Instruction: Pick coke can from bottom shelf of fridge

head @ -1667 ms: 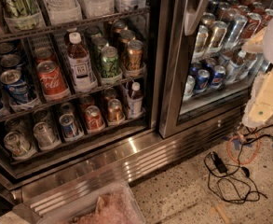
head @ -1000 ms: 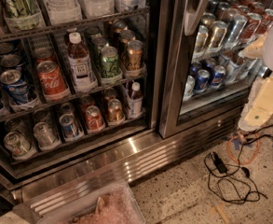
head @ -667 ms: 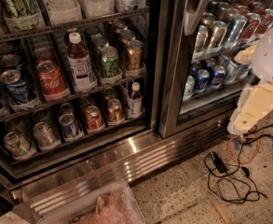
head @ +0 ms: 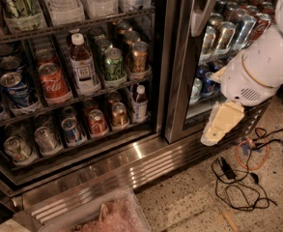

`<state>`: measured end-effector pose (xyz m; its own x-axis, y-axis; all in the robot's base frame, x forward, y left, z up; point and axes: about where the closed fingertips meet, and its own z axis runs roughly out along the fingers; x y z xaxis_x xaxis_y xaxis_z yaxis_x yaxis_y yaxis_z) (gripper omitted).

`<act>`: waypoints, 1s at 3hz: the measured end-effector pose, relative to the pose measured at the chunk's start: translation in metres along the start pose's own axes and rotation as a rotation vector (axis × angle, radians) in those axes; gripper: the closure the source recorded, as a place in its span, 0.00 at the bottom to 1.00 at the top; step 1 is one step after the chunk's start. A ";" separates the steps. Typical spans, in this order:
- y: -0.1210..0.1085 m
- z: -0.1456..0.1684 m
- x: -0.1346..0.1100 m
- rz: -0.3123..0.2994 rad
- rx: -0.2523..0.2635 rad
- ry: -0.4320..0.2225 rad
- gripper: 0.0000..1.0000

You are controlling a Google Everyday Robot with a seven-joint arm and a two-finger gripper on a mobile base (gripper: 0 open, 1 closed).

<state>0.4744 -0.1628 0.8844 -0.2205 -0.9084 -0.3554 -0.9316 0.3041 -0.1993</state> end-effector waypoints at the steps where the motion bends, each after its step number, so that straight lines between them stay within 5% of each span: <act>1: 0.000 0.000 0.000 0.000 0.000 0.000 0.00; 3: 0.008 0.020 -0.012 0.003 0.000 -0.077 0.00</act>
Offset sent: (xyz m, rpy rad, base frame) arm -0.0045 0.0105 -0.0032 0.0501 -0.0133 0.0145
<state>0.4752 -0.1438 0.8692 -0.2003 -0.8827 -0.4252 -0.9311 0.3066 -0.1978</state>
